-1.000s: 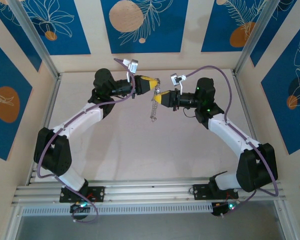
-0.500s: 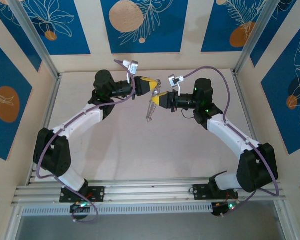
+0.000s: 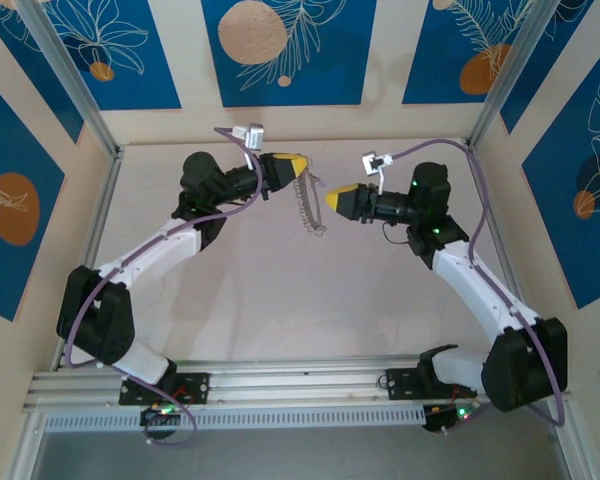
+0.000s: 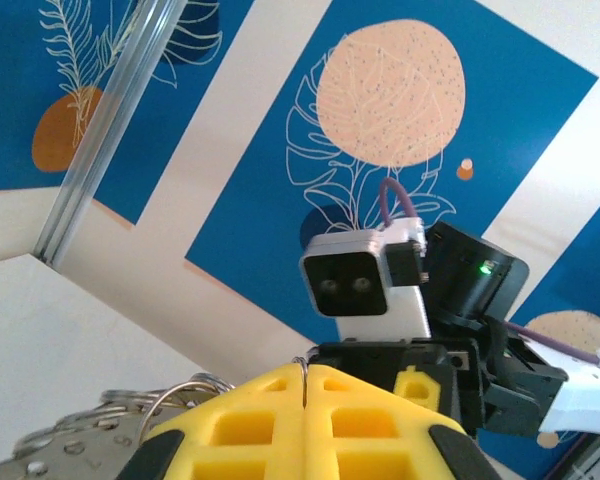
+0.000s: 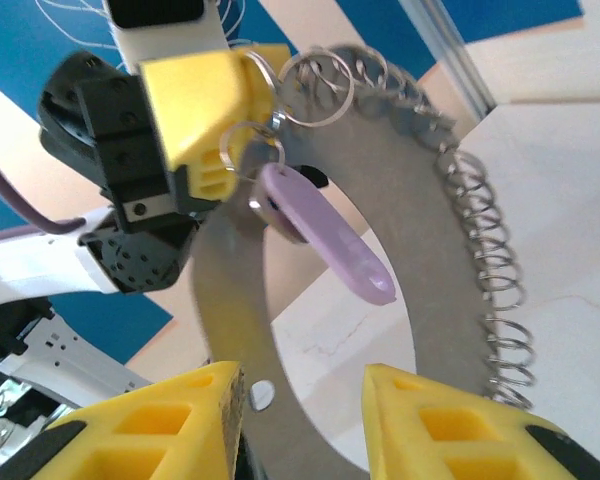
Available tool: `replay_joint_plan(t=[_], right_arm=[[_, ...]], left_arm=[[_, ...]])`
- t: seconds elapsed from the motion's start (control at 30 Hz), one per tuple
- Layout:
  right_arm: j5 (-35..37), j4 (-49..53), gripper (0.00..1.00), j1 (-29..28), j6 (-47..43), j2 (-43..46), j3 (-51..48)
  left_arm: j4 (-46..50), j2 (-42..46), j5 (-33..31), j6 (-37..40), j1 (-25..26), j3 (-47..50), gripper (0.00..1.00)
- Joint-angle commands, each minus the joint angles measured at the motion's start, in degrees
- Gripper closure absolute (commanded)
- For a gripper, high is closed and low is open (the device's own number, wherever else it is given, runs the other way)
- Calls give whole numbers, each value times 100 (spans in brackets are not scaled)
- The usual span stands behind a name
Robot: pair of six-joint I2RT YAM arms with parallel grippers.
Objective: Put the keys on the keyring
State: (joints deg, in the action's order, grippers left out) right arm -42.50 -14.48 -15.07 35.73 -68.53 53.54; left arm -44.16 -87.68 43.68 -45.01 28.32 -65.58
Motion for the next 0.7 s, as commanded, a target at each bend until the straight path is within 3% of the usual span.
replay_joint_plan(t=[0.0,0.27,0.67], right_arm=[[218,151,63,156,16,289,-30],[941,-1116,63,177,885,-15,317],[1111,-2733,63,-105,1748,-770,607]], left_arm=[[-717,103,-228,-265,78,-21,100],[-1433,-91,-435,-828,145,0,100],[-1753,-222,-974,-1121,359,113,100]])
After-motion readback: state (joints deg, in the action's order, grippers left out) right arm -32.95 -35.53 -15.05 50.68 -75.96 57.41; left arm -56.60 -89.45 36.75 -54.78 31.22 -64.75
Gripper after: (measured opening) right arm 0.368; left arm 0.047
